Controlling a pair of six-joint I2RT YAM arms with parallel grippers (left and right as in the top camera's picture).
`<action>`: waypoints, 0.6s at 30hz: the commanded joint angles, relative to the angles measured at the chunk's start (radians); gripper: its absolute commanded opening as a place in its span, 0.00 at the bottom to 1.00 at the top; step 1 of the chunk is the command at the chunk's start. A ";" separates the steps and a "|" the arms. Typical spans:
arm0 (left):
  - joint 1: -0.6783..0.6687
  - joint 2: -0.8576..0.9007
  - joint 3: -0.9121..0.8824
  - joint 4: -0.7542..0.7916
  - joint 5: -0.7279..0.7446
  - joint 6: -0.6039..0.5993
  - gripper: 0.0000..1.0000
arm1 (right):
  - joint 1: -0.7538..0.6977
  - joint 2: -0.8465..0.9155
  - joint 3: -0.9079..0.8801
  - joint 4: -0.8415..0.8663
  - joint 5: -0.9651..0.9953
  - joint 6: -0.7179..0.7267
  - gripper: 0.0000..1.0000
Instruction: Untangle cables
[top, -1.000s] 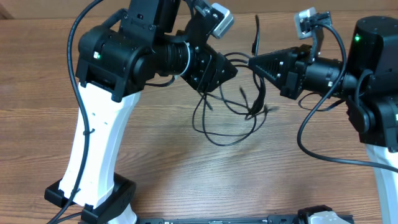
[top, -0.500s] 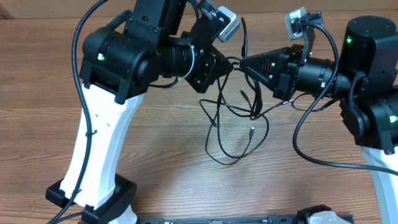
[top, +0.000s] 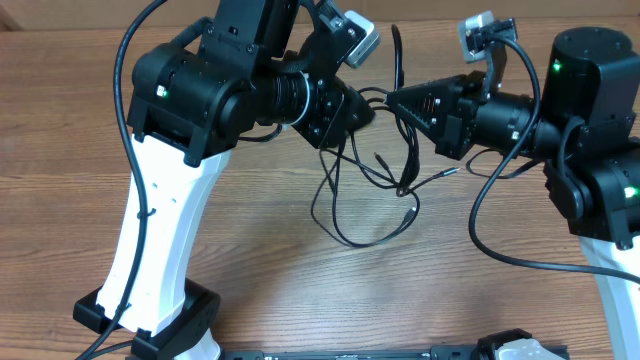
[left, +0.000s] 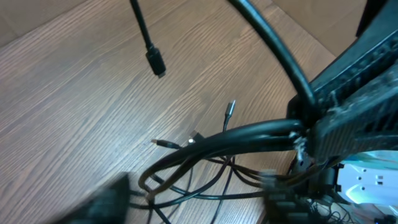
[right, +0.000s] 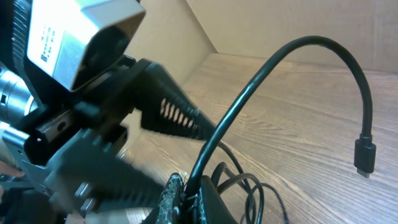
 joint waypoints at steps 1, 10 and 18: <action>-0.007 0.006 0.012 -0.009 -0.017 0.032 0.79 | 0.006 -0.024 -0.002 0.024 0.008 -0.001 0.04; -0.007 0.006 -0.016 0.004 -0.017 0.040 0.71 | 0.007 -0.022 -0.002 0.075 -0.078 0.035 0.04; -0.007 0.006 -0.094 0.048 -0.025 0.039 0.05 | 0.007 -0.022 -0.002 0.073 -0.132 0.052 0.04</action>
